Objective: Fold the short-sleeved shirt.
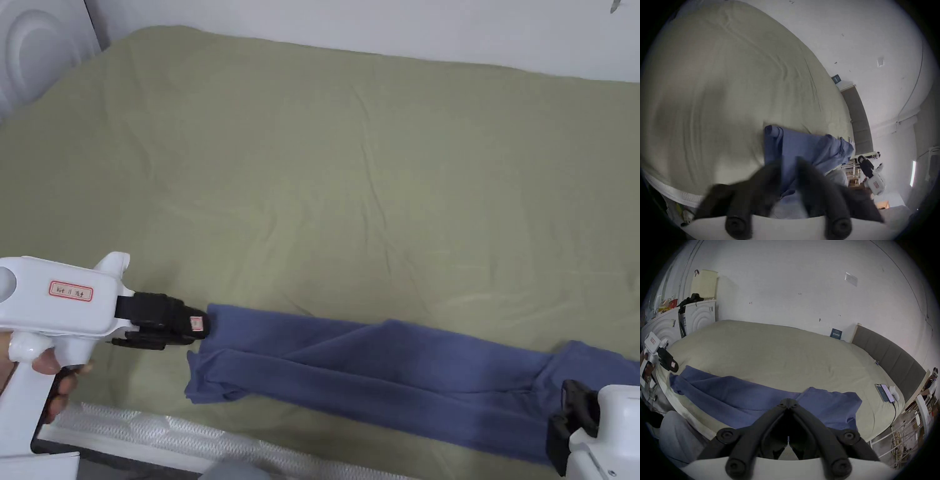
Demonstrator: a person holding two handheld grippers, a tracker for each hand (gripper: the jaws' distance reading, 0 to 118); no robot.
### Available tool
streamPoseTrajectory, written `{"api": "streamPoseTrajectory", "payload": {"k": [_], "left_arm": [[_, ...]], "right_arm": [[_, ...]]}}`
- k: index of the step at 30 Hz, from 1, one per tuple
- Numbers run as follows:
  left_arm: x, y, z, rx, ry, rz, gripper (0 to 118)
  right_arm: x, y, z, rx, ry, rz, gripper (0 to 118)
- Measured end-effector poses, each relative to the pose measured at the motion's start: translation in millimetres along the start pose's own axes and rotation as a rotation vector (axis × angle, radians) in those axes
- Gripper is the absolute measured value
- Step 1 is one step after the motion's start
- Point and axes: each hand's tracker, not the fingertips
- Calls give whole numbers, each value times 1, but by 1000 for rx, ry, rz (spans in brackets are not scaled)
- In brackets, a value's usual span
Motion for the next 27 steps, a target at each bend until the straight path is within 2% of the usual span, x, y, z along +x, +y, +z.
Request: {"api": "streamPoseTrajectory", "payload": {"k": [1, 2, 11, 14, 15, 16, 17, 18, 19, 20, 27], "left_arm": [[1, 2, -6, -9, -4, 6, 108], [0, 3, -13, -29, 0, -3, 118], [-14, 2, -44, -72, -145, 115, 118], [-3, -1, -55, -114, -177, 117, 118], [1, -4, -58, -121, -143, 116, 117], [6, -7, -60, -118, -115, 107, 112], [8, -8, -60, -115, -124, 110, 97], [9, -9, -59, -115, -106, 126, 65], [12, -13, -63, -109, -19, 154, 9], [13, -15, -65, -106, 27, 151, 5], [32, -8, -18, 60, -9, 167, 5]], "right_arm": [[0, 0, 0, 0, 0, 0, 0], [0, 0, -1, -2, -1, 2, 0], [-3, -4, -2, -16, 13, 5, 0], [-3, -5, -2, -19, 19, 2, 0], [-3, -5, -2, -17, 24, -2, 0], [-3, -5, -2, -14, 27, -3, 0], [-4, -5, -2, -13, 29, -2, 0], [-4, -5, -2, -10, 30, -3, 0], [-3, -4, 0, -3, 35, -9, 0], [-3, -2, 1, 0, 38, -13, 0], [4, 12, 4, 49, 46, -12, 0]]}}
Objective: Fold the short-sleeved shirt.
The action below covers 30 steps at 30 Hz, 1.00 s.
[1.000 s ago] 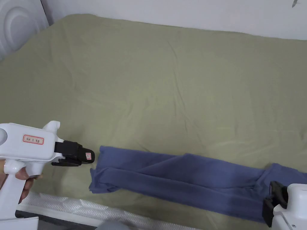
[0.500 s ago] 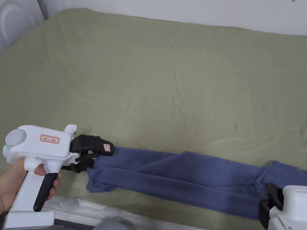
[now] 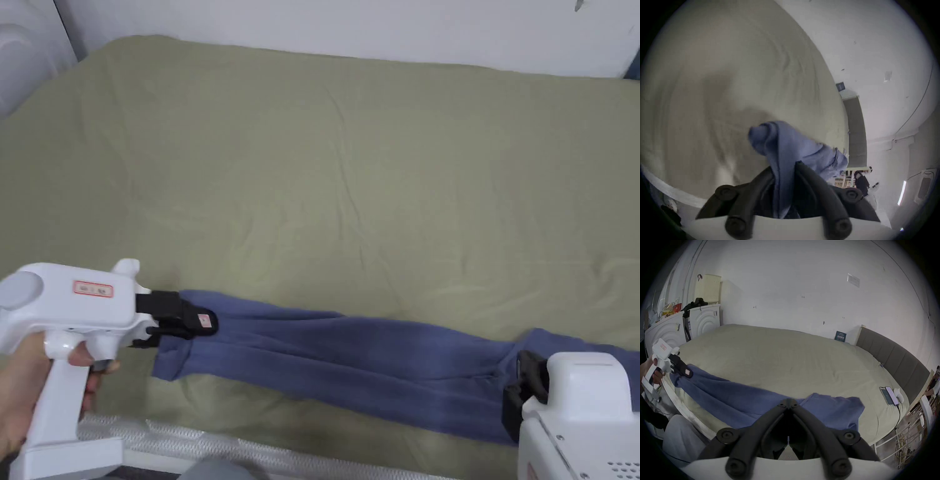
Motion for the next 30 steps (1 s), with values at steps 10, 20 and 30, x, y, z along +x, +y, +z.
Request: {"api": "streamPoseTrajectory", "payload": {"k": [10, 20, 30], "left_arm": [[55, -3, 57, 131, 180, -121, 5], [162, -37, -25, 6, 191, -273, 5], [210, -63, -180, -138, 268, -401, 8]], "right_arm": [[31, 28, -8, 37, -46, -56, 0], [50, 7, -1, -19, -59, -93, 0], [62, -13, -4, -74, -61, -114, 0]]}}
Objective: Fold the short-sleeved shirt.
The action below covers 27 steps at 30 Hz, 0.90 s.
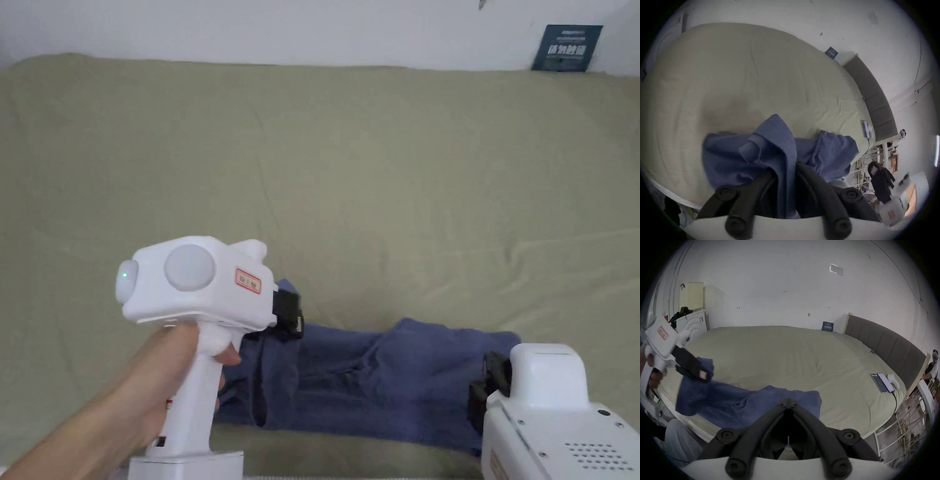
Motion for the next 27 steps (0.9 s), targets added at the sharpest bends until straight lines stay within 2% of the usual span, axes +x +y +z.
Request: {"api": "streamPoseTrajectory", "payload": {"k": [1, 2, 3, 4, 5, 8, 9, 10, 11, 12, 16, 19, 25, 27], "left_arm": [[3, 0, -16, -10, 2, -22, 24], [9, -2, -32, -9, 24, -60, 81], [10, -3, -43, -16, 26, -64, 117], [9, -4, -52, -52, 21, -76, 118], [9, -5, -49, 2, 4, -67, 109], [-4, 2, -26, 18, -68, -22, 102], [-10, 3, -16, 35, -94, -25, 93], [-20, -5, 3, 59, -111, -28, 70], [-30, -6, 17, 89, -110, -28, 6], [-37, -8, 27, 101, -104, -29, 0], [-71, -11, 43, 118, -140, 57, 0], [-76, -6, 14, 88, -214, 119, 0], [-34, -22, -67, -134, -335, 106, 0], [-24, -35, -88, -201, -360, 40, 0]], "right_arm": [[1, -2, -1, -9, -1, 0, 0], [1, -4, -3, -17, -3, -2, 0], [2, -6, -4, -23, -4, -4, 0], [2, -7, -5, -32, -7, -7, 0], [3, -9, -6, -38, -9, -11, 0], [6, -11, -7, -51, -12, -14, 0], [6, -11, -7, -53, -12, -12, 0], [6, -10, -8, -55, -12, -10, 0], [6, -10, -9, -57, -9, -7, 0], [6, -9, -9, -55, -6, -8, 0], [1, -5, -9, -49, 4, -6, 0], [-3, -5, -8, -51, 7, -1, 0], [-3, -9, -6, -71, -3, 16, 0], [1, -10, -6, -77, -7, 13, 0]]}}
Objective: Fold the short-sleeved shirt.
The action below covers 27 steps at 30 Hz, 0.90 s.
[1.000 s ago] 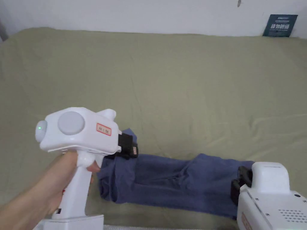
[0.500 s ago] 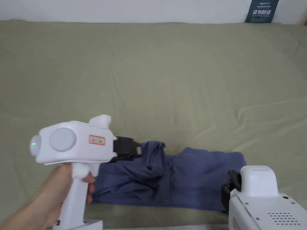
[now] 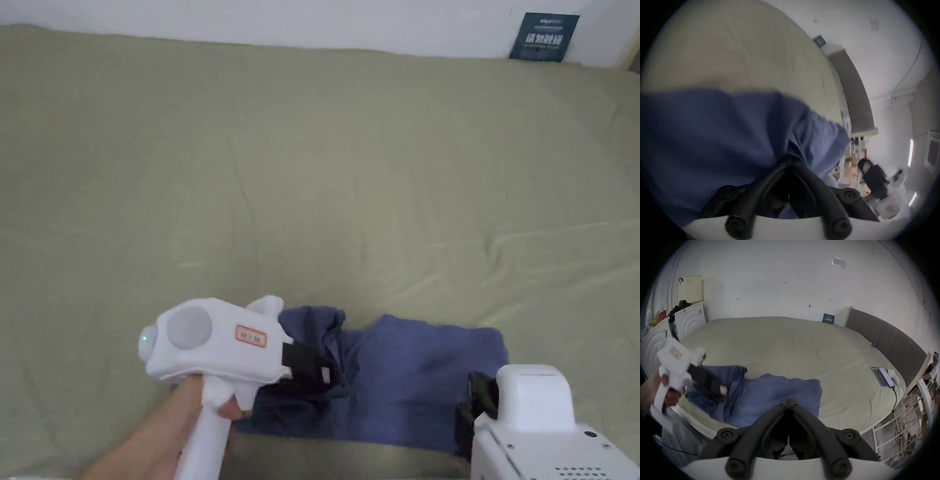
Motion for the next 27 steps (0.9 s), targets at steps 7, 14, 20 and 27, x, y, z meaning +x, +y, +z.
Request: {"api": "streamPoseTrajectory", "payload": {"k": [7, 14, 20, 27], "left_arm": [[1, -13, -1, 16, 16, -4, 0], [27, -9, 102, 158, 92, -149, 0], [-23, -18, 185, 273, 239, -69, 0], [-82, -16, 173, 192, 18, 22, 90]], "right_arm": [[4, -2, -5, -15, -13, -1, 0], [-4, 9, -4, 10, -2, -5, 0], [-19, 16, -4, 33, 20, 26, 0], [-36, 16, -8, 13, 27, 67, 0]]}}
